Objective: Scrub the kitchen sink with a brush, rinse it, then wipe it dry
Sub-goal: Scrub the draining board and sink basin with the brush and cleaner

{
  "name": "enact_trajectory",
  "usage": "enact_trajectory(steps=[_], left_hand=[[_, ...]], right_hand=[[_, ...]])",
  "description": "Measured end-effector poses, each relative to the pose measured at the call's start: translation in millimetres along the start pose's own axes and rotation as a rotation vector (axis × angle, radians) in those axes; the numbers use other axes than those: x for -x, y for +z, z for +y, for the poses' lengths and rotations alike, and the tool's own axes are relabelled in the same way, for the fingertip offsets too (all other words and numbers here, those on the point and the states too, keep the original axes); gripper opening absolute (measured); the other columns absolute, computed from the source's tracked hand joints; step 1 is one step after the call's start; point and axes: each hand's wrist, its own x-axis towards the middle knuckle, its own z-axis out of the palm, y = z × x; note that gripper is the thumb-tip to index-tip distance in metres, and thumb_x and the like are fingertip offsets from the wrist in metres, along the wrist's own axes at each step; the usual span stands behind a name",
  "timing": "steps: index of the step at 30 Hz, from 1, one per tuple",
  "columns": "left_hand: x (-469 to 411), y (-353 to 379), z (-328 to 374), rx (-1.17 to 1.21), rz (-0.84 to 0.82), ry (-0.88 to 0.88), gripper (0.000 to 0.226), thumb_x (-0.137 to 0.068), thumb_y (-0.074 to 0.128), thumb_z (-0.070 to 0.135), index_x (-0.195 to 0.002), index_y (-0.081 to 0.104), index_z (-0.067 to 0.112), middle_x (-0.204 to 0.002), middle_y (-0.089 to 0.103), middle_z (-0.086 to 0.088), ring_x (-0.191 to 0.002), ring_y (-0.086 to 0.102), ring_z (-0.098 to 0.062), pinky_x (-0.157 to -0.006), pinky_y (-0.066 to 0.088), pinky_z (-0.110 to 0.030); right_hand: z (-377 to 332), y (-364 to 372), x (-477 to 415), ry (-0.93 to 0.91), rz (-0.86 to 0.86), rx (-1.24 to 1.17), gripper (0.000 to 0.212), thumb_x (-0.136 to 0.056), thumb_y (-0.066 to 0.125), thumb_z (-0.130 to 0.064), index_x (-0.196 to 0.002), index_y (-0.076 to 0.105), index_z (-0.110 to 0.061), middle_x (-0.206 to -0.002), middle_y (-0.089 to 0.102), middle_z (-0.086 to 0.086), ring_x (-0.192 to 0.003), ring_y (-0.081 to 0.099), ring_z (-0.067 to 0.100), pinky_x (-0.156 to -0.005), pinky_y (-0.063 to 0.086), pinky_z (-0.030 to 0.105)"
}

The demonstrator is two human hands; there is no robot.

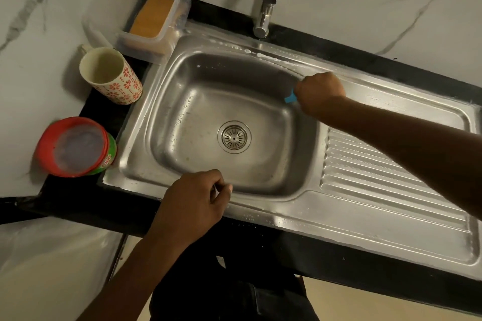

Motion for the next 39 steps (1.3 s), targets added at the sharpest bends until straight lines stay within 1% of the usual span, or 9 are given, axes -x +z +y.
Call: enact_trajectory(steps=[4, 7, 16, 20, 23, 28, 30, 33, 39], left_hand=[[3, -2, -2, 0.011, -0.006, -0.008, 0.024, -0.096, 0.065, 0.043, -0.077, 0.057, 0.031, -0.059, 0.056, 0.012, -0.061, 0.059, -0.008, -0.053, 0.045, -0.022], [7, -7, -6, 0.025, -0.002, -0.009, 0.021, -0.096, 0.065, 0.042, -0.079, 0.059, 0.031, -0.06, 0.056, 0.011, -0.061, 0.059, -0.01, -0.054, 0.048, -0.024], [6, -6, -15, 0.018, -0.03, 0.01, 0.025, -0.095, 0.067, 0.044, -0.076, 0.055, 0.031, -0.06, 0.057, 0.011, -0.063, 0.061, -0.011, -0.055, 0.05, -0.025], [5, -8, -19, -0.005, -0.043, 0.01, 0.028, -0.095, 0.067, 0.043, -0.074, 0.053, 0.032, -0.059, 0.055, 0.011, -0.064, 0.061, -0.012, -0.054, 0.048, -0.022], [5, -16, -23, 0.01, -0.034, 0.001, 0.025, -0.095, 0.068, 0.043, -0.075, 0.057, 0.031, -0.06, 0.057, 0.011, -0.064, 0.062, -0.012, -0.054, 0.05, -0.024], [1, -32, -31, 0.023, -0.038, -0.008, 0.02, -0.094, 0.069, 0.042, -0.078, 0.061, 0.032, -0.061, 0.06, 0.013, -0.061, 0.063, -0.007, -0.055, 0.053, -0.028], [2, -38, -36, 0.029, -0.039, -0.02, 0.022, -0.094, 0.07, 0.04, -0.076, 0.061, 0.032, -0.061, 0.061, 0.013, -0.061, 0.063, -0.007, -0.055, 0.052, -0.027], [5, -46, -45, 0.036, -0.052, -0.042, 0.025, -0.094, 0.07, 0.041, -0.074, 0.06, 0.03, -0.061, 0.061, 0.012, -0.06, 0.063, -0.009, -0.055, 0.054, -0.032], [0, -63, -56, 0.035, -0.071, -0.068, 0.022, -0.095, 0.073, 0.036, -0.076, 0.065, 0.029, -0.062, 0.063, 0.014, -0.061, 0.065, -0.008, -0.057, 0.054, -0.03]], right_hand=[[-43, 24, -11, -0.049, -0.169, -0.116, 0.025, -0.104, 0.055, -0.022, -0.12, 0.072, -0.013, -0.119, 0.075, 0.013, -0.113, 0.07, 0.035, -0.094, 0.053, 0.041], [-52, 38, -15, -0.049, -0.195, -0.113, 0.027, -0.104, 0.053, -0.024, -0.122, 0.072, -0.016, -0.123, 0.074, 0.011, -0.117, 0.069, 0.033, -0.097, 0.052, 0.04], [-14, 12, -23, 0.062, -0.113, -0.086, 0.027, -0.101, 0.065, -0.032, -0.117, 0.068, -0.011, -0.102, 0.069, 0.008, -0.092, 0.065, 0.025, -0.085, 0.049, 0.037], [-52, 43, -22, 0.003, -0.281, -0.15, 0.029, -0.105, 0.055, -0.027, -0.128, 0.067, -0.015, -0.131, 0.068, 0.013, -0.126, 0.062, 0.035, -0.102, 0.049, 0.043], [-69, 53, -22, 0.017, -0.35, -0.203, 0.031, -0.103, 0.056, -0.025, -0.13, 0.067, -0.016, -0.132, 0.068, 0.011, -0.124, 0.064, 0.031, -0.101, 0.051, 0.04], [-63, 50, 13, -0.045, -0.642, -0.382, 0.044, -0.098, 0.055, -0.047, -0.132, 0.062, -0.019, -0.135, 0.066, 0.007, -0.12, 0.065, 0.029, -0.1, 0.051, 0.038], [-86, 52, 32, -0.097, -0.744, -0.43, 0.038, -0.096, 0.058, -0.048, -0.122, 0.064, -0.019, -0.125, 0.069, 0.004, -0.109, 0.067, 0.026, -0.099, 0.054, 0.041], [-131, 45, 43, -0.21, -0.806, -0.461, 0.038, -0.098, 0.062, -0.037, -0.127, 0.062, -0.013, -0.117, 0.067, 0.003, -0.105, 0.066, 0.025, -0.091, 0.055, 0.037], [-193, -10, 2, -0.086, -0.864, -1.148, 0.032, -0.101, 0.058, -0.021, -0.126, 0.066, -0.003, -0.129, 0.068, 0.02, -0.089, 0.056, 0.027, -0.069, 0.048, 0.036]])
